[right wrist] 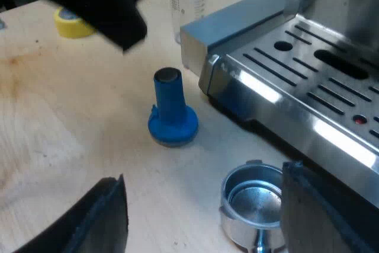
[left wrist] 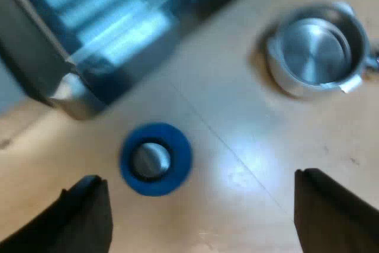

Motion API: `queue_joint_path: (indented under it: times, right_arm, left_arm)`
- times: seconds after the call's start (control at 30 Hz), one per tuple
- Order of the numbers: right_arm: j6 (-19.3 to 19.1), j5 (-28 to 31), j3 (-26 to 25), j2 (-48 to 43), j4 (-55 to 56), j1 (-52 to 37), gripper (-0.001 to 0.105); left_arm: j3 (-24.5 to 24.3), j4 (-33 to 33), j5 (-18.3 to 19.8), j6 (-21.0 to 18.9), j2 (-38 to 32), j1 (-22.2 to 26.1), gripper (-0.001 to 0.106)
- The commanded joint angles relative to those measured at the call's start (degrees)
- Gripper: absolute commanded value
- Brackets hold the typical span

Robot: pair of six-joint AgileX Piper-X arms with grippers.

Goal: Grind coffee beans and then tamp

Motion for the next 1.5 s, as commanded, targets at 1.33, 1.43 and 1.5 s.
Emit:
queue_joint_path:
  times: [1.33,1.43,1.5]
  right_arm:
    - [-0.48,0.19,-0.06,-0.23,-0.77,0.01,0.057]
    - [-0.48,0.19,-0.06,-0.23,-0.77,0.01,0.057]
    - [-0.48,0.19,-0.06,-0.23,-0.77,0.01,0.057]
  left_arm:
    - [-0.15,-7.94,-7.44,-1.27,19.13,-2.56,0.067]
    - [-0.17,-8.01,-7.44,-1.27,20.04,-2.37,0.067]
    - [-0.17,-8.01,-7.44,-1.27,20.95,-2.37,0.067]
